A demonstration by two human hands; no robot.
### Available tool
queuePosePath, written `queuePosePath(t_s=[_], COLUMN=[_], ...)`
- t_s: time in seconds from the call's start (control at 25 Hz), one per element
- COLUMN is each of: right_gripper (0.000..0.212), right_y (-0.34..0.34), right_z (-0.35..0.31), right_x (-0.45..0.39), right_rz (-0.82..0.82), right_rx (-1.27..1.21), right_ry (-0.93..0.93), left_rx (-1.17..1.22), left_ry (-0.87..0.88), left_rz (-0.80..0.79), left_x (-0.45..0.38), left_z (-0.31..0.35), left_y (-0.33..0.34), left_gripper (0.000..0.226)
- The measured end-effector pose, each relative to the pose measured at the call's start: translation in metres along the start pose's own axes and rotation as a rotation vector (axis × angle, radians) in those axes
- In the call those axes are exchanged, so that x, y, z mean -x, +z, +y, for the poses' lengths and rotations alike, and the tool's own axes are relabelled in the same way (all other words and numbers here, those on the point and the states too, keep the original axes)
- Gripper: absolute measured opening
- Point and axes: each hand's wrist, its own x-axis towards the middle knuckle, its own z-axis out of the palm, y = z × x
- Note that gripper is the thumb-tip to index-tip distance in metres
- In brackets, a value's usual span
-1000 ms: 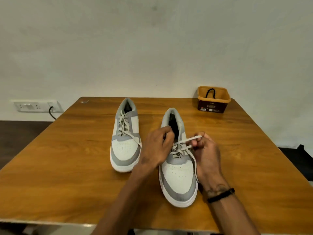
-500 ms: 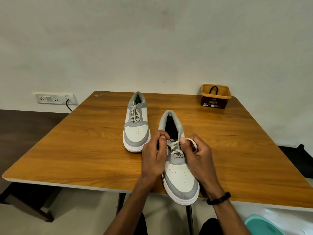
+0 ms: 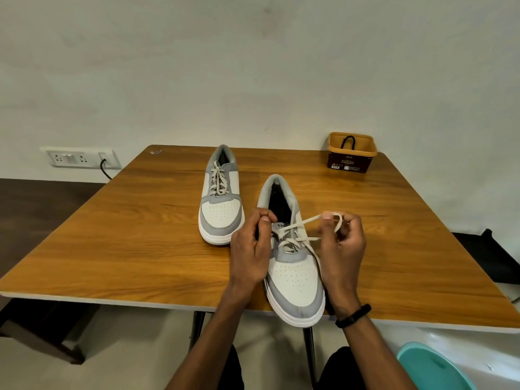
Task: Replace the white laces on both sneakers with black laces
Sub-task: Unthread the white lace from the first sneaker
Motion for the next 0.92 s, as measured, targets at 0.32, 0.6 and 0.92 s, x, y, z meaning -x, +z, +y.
queuePosePath(t_s=[0.32,0.6,0.92], right_gripper=[0.046,0.026,0.019], right_y=[-0.003,0.001,-0.004], right_z=[0.008,0.002,0.002], right_x=[-0.002,-0.004,0.003], right_rz=[-0.455,-0.549,-0.049], right_rx=[0.227,0.685,0.117], right_ry=[-0.319,-0.59,0.01], left_rx=[-0.017,-0.031,-0.019], left_ry=[0.006,0.005,0.02], left_rz=[0.008,0.012,0.018], left_x=[0.0,-0.001,0.0], left_z=[0.002,-0.004,-0.002], left_y=[0.0,0.001,0.0], left_gripper=[0.023,0.024,0.022])
